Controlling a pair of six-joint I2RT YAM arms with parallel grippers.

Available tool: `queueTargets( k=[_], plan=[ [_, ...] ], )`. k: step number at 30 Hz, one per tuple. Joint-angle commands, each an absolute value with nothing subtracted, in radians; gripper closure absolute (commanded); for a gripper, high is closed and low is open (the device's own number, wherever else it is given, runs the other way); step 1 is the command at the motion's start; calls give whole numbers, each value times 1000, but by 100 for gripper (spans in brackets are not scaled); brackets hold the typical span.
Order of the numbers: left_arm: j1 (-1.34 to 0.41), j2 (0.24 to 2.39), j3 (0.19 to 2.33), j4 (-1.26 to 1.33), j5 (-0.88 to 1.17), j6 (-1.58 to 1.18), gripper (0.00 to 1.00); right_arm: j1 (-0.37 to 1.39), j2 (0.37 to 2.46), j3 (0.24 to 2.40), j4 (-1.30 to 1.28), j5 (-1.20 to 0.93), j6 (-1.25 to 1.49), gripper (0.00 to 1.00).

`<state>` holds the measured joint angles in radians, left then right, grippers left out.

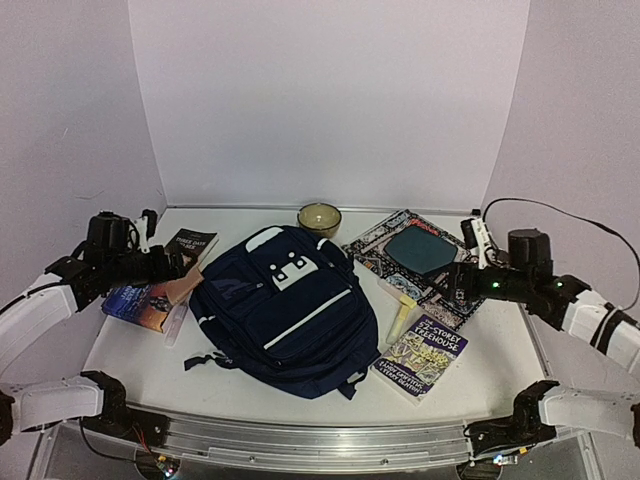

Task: Pack the student bag
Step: Pick up the student bag from the center of the board.

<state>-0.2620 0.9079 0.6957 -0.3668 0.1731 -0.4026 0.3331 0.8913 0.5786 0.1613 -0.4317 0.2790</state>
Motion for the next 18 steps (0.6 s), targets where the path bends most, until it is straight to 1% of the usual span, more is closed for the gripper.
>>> queueTargets(
  k=[1,8,11,18],
  plan=[
    [-412,944,676,-335,90,-504,1,426,1015,551,385,-399,398,5],
    [-570,1010,613,-290,12,-612,1,523,1206,578,466,-406,466,6],
    [-594,1044,577,-257,-25,-651,1,540,1301,591,504,-418,482,7],
    [-603,1118,544,-170,4,-718,1,568,1525,672,591,-460,506,7]
  ],
)
